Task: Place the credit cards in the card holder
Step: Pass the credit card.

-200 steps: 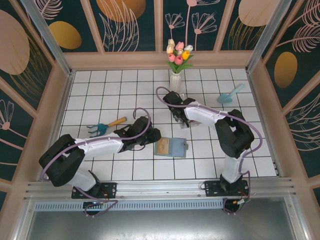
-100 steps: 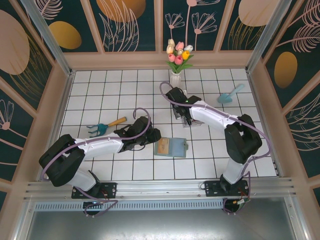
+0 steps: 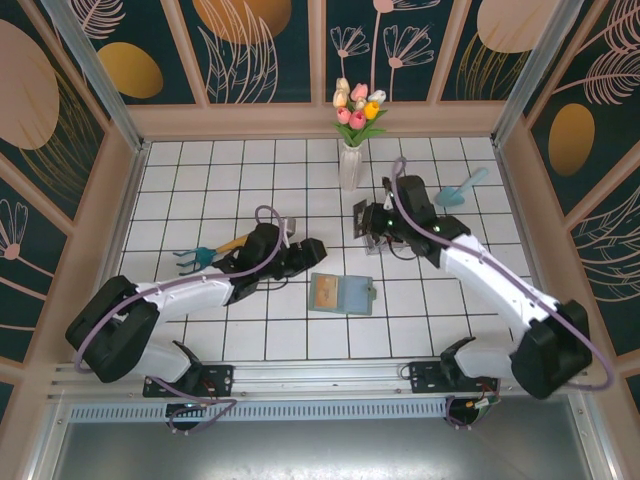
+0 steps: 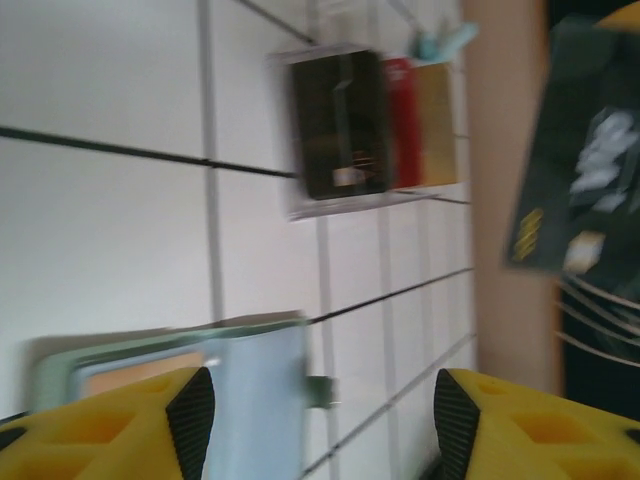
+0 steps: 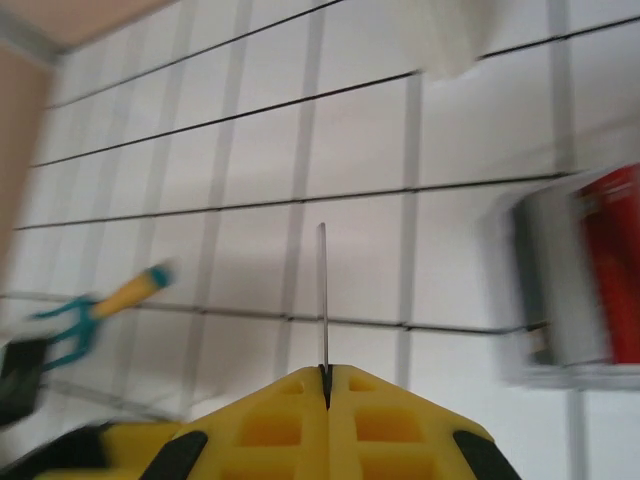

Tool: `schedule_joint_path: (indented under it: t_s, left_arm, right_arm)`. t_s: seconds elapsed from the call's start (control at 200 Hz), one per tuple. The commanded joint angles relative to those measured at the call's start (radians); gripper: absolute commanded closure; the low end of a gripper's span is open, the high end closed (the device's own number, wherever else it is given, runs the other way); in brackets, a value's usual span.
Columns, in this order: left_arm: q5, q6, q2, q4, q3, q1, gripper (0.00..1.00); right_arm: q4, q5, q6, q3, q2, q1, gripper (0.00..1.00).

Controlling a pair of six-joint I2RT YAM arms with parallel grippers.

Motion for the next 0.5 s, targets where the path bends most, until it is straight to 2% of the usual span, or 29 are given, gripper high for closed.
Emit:
schedule_joint_path:
  t_s: [0.0, 0.125, 0.275, 0.495]
  left_arm:
    - [0.179, -0.119, 0.024, 0.339, -0.016, 0.028, 0.38]
    - [0.220, -0.192, 0.064, 0.486, -0.009, 0.041, 0.37]
    - [0.246, -0.254, 0.095, 0.621, -0.014, 0.056, 0.41]
    - [0.245, -0.246, 0.083, 0.609, -0.022, 0.055, 0.71]
  right_arm:
    - [0.249, -0.283, 0.205, -0.108, -0.063, -0.028, 1.00]
    - [0.340, -0.353, 0.283, -0.167, -0.117, -0.028, 1.00]
    - [0.358, -0.372, 0.297, -0.192, -0.140, -0.029, 1.00]
    - [0.392, -0.376, 0.325, -0.226, -0.135, -0.031, 1.00]
